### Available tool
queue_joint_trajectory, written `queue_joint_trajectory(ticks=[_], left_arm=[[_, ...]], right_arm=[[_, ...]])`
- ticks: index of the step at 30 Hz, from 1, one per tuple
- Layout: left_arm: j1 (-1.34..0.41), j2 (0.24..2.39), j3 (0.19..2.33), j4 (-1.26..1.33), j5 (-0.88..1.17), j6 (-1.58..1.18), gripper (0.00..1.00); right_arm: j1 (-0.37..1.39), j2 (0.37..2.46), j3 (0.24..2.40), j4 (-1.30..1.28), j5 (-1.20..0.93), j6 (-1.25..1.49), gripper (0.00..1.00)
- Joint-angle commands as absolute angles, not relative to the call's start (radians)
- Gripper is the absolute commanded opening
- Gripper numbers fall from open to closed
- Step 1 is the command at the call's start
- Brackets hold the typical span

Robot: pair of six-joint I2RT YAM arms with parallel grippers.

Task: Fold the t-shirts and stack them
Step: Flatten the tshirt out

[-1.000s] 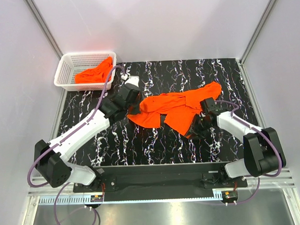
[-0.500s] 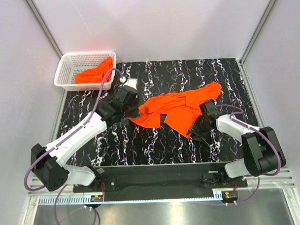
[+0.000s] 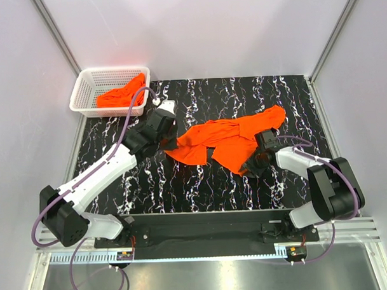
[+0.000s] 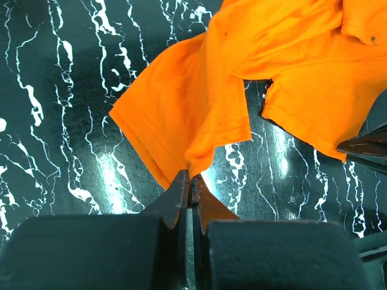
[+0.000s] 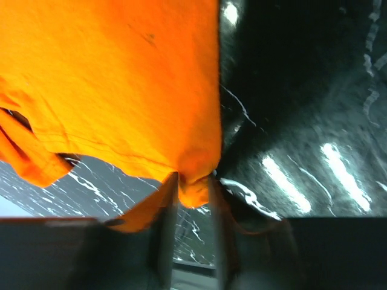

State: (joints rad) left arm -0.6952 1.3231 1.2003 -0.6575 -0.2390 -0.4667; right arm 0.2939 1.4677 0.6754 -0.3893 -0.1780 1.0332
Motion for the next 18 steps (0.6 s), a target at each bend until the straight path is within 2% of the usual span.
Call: queue_joint_trajectory(ticks=[1, 4, 9, 13, 18], left_arm=[[-0.683, 1.312, 1.238, -0.637, -0.222, -0.446, 0.00], [-0.675, 1.305, 1.233, -0.638, -0.222, -0.443, 0.00], [-0.667, 1.289, 1.207, -0.638, -0.225, -0.446, 0.00], [-0.667, 1.266, 1.155, -0.638, -0.174, -0.468, 0.00], [-0.670, 1.195, 0.999, -0.632, -0.097, -0.543, 0.00]], right_arm=[[0.302, 1.512, 0.676, -0.347, -0.149, 1.063, 0.26], [0.302, 1.473, 0.695, -0.353, -0.120, 1.037, 0.00], [0.281, 1.329, 0.808, -0.575, -0.006, 0.954, 0.00], [0.238, 1.130, 0.874, -0.783, 0.081, 0.884, 0.00], [0.161, 0.948, 0.960, -1.024, 0.152, 0.825, 0.00]])
